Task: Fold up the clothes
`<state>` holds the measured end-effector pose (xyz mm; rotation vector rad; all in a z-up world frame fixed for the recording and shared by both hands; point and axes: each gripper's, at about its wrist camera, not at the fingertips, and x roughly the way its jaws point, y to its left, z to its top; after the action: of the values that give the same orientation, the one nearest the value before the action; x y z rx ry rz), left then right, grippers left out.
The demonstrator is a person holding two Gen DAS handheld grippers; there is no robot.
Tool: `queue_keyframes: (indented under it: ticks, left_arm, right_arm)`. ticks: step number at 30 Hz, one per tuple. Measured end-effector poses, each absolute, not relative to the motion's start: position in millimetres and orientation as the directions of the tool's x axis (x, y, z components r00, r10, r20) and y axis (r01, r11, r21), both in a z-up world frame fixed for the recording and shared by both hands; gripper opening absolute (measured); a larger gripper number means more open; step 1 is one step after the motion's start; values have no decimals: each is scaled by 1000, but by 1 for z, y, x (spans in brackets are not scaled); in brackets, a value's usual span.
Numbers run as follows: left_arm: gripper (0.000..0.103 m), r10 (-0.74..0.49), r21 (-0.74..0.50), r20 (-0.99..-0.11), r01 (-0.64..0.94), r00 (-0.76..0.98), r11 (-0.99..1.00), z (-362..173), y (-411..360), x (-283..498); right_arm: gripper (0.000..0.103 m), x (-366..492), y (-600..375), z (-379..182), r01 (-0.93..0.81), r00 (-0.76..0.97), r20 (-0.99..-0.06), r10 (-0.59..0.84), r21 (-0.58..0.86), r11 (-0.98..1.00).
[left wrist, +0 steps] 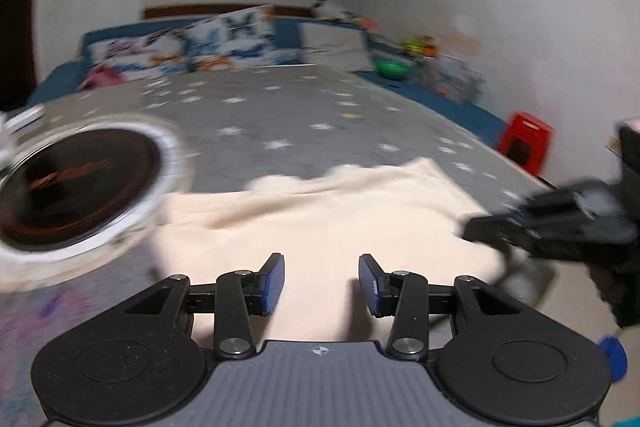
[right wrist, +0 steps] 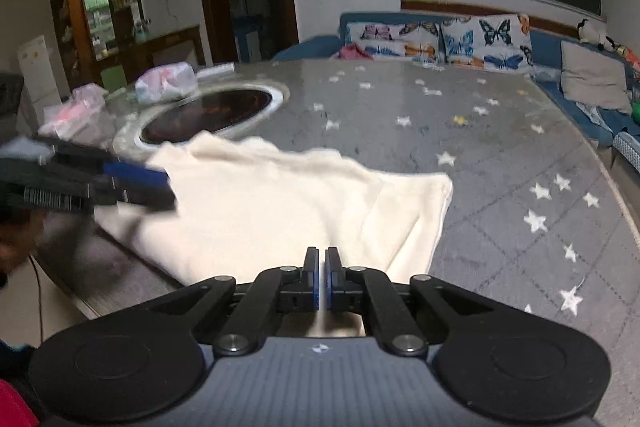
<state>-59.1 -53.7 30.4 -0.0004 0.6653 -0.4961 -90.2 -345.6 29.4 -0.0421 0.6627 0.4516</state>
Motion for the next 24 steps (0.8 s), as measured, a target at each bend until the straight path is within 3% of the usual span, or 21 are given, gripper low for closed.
queue_keyframes:
  ticks: [2,10,24]
  left_arm:
    - [41,-437,-175,-591,421,678,890,30,-45,-53]
    - [42,-413,-176,-558,384,720,907,44,-33,-37]
    - [44,-347,-103,-623,367,701,925,20,-54,12]
  right_arm:
    - [3,-89,-346,30,-417,691,-608,391,107,903]
    - [5,-70,-353,42,-390,706,-596,382,122,913]
    - [5,-14,-350,27,-305,722,-616,315,125,944]
